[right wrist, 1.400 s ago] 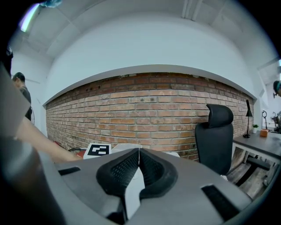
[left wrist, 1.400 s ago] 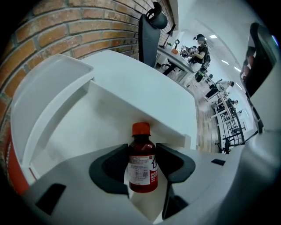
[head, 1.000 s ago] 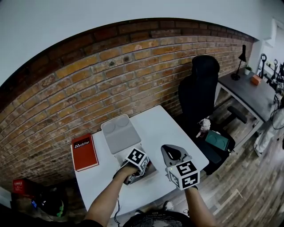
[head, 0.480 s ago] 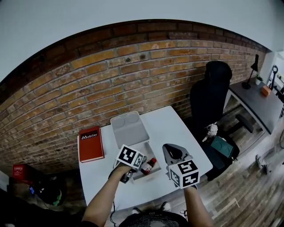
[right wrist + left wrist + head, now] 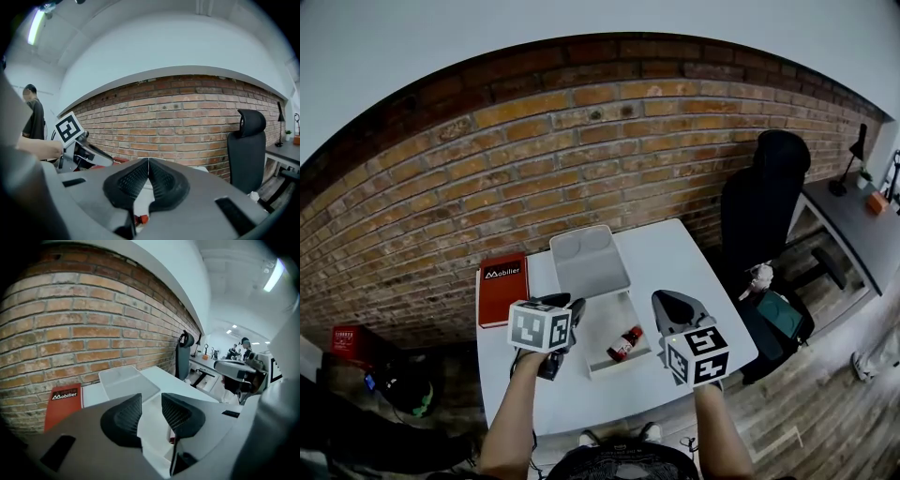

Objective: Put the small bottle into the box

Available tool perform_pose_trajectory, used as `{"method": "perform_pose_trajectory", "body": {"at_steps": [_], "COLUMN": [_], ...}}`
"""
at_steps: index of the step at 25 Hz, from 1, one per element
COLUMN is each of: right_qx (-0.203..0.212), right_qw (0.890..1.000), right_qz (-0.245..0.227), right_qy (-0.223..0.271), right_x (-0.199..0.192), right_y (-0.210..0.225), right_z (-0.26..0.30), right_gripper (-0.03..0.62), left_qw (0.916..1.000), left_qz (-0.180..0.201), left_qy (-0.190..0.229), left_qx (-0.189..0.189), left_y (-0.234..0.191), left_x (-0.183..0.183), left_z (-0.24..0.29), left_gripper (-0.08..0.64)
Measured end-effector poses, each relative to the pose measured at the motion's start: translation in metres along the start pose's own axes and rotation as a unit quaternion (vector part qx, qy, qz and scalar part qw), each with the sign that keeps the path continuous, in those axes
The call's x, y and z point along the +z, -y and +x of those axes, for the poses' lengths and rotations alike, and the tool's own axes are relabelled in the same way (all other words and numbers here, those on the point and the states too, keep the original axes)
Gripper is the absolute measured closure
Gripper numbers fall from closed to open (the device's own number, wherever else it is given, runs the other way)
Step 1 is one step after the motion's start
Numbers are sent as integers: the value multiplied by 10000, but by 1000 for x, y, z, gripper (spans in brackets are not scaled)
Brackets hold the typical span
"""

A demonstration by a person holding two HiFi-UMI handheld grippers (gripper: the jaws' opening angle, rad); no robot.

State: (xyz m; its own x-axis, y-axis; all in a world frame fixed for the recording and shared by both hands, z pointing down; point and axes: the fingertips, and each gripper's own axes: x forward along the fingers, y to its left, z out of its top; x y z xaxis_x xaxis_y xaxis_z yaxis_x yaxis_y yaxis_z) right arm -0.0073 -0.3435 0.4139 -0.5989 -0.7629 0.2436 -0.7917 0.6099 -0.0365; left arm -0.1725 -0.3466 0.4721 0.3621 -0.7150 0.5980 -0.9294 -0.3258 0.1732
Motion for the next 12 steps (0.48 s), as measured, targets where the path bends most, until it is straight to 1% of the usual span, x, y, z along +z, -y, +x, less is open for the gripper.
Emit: {"method": "perform_pose_trajectory", "body": {"at_steps": [3, 6, 9, 12], "right_qx": [1, 0, 6, 8], "right_qw": [10000, 9999, 9998, 9996], "right_qz": [-27, -73, -132, -163], "right_qy": [49, 118, 174, 227], "right_x": [6, 13, 20, 26], "right_y": [1, 1, 2, 2], "right_z": [1, 0, -2, -3], "right_gripper": [572, 572, 572, 572], "left_qw": [9984, 9938, 9869, 9784], "left_qz": [-168, -148, -17, 264], "left_qy": [474, 930, 1389, 1762], "left_qx": [274, 594, 823, 1048], "left_y": [-17, -28, -32, -30], "left_x": [14, 28, 41, 52], "left_z": [-26, -53, -77, -94], "left_gripper": [428, 444, 473, 494]}}
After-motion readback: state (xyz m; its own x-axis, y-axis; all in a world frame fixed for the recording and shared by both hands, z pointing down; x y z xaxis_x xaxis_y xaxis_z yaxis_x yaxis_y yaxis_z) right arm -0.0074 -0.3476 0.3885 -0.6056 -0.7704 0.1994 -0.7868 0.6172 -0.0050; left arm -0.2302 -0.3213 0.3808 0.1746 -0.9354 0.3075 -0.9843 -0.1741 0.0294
